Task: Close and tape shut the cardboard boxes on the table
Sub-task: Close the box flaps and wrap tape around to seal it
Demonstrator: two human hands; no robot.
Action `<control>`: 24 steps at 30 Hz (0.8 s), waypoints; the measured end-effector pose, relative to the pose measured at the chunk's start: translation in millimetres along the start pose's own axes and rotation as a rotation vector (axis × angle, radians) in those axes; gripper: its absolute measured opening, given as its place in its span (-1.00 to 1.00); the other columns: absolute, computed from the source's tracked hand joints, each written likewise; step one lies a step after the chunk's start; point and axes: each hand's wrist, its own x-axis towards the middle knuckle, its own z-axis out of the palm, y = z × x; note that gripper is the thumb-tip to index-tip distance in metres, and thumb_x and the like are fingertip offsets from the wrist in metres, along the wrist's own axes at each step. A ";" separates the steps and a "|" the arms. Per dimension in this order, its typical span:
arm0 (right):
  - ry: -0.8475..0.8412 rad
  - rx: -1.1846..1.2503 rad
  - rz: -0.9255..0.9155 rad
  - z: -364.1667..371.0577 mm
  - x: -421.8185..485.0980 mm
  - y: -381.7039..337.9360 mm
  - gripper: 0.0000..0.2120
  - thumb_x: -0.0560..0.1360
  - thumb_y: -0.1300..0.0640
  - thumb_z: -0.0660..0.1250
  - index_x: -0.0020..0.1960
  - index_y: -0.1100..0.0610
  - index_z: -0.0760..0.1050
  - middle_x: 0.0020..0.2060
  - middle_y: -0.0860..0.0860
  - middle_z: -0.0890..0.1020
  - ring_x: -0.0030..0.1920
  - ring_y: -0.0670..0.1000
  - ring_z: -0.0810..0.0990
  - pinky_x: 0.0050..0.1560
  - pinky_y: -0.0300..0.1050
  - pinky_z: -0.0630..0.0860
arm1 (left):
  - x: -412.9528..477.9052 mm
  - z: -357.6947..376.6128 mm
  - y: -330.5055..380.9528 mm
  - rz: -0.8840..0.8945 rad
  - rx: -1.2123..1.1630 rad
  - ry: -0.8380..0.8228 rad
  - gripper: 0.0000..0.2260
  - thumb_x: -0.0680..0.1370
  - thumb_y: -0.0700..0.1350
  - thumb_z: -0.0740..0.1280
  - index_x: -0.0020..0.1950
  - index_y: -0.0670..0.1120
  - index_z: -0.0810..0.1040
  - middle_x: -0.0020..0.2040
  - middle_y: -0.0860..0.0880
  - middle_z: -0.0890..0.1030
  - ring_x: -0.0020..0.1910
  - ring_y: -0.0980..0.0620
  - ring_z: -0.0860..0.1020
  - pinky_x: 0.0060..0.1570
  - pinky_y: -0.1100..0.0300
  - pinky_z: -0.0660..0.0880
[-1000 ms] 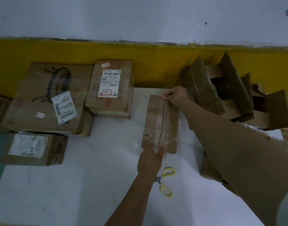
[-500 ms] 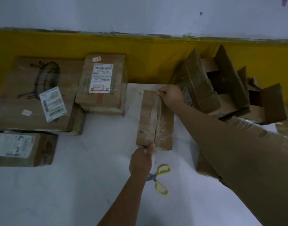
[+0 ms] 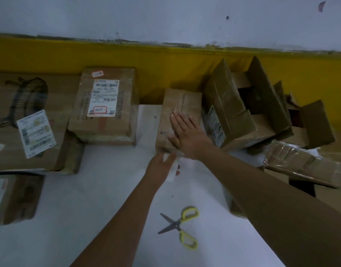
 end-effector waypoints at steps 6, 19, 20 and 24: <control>0.062 0.156 0.113 -11.4 -16.2 -17.3 -0.38 0.69 -0.12 -0.07 0.61 0.17 -0.15 0.60 0.08 -0.09 0.59 0.03 -0.14 0.58 0.01 -0.09 | 12.5 -4.1 1.9 0.014 0.084 -0.014 -0.57 0.59 0.04 0.35 0.24 -0.31 0.53 -0.01 -0.26 0.64 -0.27 -0.06 0.65 -0.46 0.28 0.53; -0.150 0.406 0.079 80.4 -238.7 -78.0 -0.46 0.47 -0.21 0.25 0.31 0.12 0.44 0.17 0.05 0.47 0.08 0.06 0.49 -0.03 -0.01 0.55 | -8.7 0.0 -5.7 0.153 0.051 0.118 -0.58 0.47 -0.02 0.46 0.18 -0.19 0.40 0.05 -0.14 0.60 -0.30 -0.13 0.69 -0.22 -0.15 0.65; -0.143 0.399 0.075 79.9 -239.1 -80.8 -0.47 0.47 -0.19 0.27 0.31 0.12 0.44 0.18 0.05 0.47 0.07 0.07 0.49 -0.05 -0.02 0.55 | -13.8 2.2 -2.2 0.151 0.034 0.118 -0.63 0.50 -0.06 0.44 0.17 -0.18 0.38 0.03 -0.09 0.59 -0.34 -0.10 0.68 -0.22 -0.15 0.65; -0.105 0.367 0.083 82.7 -238.4 -93.8 -0.52 0.45 -0.15 0.34 0.24 0.13 0.46 0.14 0.06 0.49 0.01 0.06 0.49 -0.13 -0.08 0.53 | -16.0 3.1 0.1 0.090 0.004 0.086 -0.74 0.57 -0.13 0.38 0.14 -0.13 0.35 -0.11 0.06 0.51 -0.44 -0.04 0.64 -0.26 -0.02 0.64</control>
